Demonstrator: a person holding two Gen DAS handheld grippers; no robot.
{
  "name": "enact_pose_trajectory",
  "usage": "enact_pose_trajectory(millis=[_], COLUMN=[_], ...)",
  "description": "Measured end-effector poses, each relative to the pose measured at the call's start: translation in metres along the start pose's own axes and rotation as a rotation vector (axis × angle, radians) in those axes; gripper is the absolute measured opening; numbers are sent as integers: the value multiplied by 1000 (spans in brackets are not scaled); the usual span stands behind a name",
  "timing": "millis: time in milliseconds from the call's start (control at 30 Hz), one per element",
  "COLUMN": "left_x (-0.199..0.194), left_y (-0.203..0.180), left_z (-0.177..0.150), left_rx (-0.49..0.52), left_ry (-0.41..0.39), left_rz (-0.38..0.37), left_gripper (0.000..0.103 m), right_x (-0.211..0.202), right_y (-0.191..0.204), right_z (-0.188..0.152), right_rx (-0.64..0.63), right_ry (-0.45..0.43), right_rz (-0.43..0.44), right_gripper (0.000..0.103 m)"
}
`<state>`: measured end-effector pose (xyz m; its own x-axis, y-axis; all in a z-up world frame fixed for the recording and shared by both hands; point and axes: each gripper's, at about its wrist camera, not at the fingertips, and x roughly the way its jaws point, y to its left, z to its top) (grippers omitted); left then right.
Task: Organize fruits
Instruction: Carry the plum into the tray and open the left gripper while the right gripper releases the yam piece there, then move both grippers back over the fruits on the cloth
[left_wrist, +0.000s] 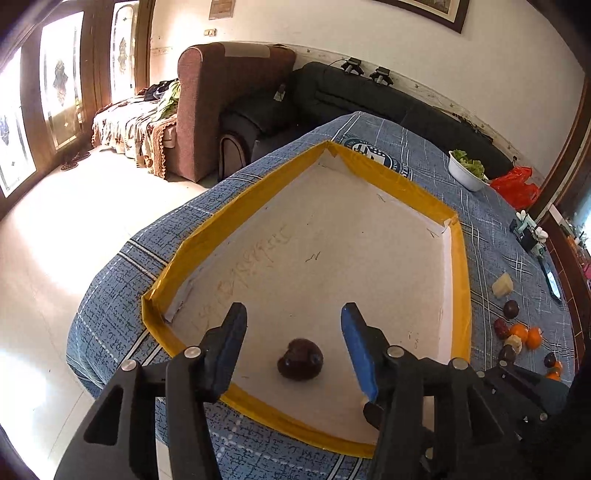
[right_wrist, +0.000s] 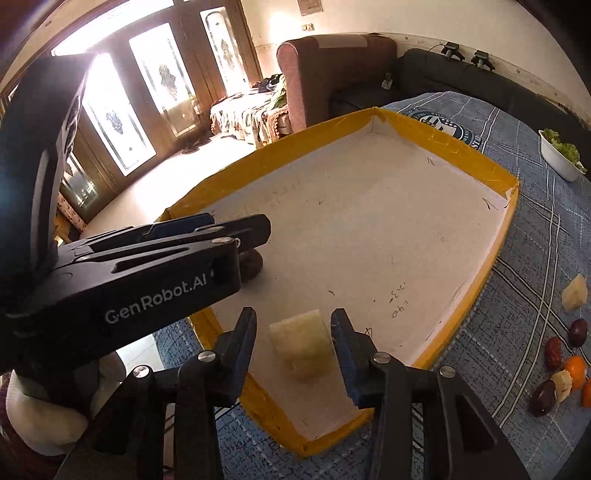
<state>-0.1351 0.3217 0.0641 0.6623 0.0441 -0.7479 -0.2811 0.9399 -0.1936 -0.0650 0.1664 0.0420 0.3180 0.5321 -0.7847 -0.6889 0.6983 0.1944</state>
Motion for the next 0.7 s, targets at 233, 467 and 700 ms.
enact_pose_trajectory(millis=[233, 467, 700], left_x=[-35, -55, -35], left_y=[-12, -73, -157], left_z=[8, 2, -35], left_rx=[2, 139, 340], left_ry=[-77, -96, -11], left_rz=[-40, -165, -308], left_gripper=[60, 66, 66], right_x=[-62, -130, -212], right_y=[-14, -102, -210], right_z=[-8, -63, -168], right_rx=[35, 237, 608], right_ry=[-126, -211, -313], right_rz=[-28, -133, -300], right_gripper=[56, 57, 57])
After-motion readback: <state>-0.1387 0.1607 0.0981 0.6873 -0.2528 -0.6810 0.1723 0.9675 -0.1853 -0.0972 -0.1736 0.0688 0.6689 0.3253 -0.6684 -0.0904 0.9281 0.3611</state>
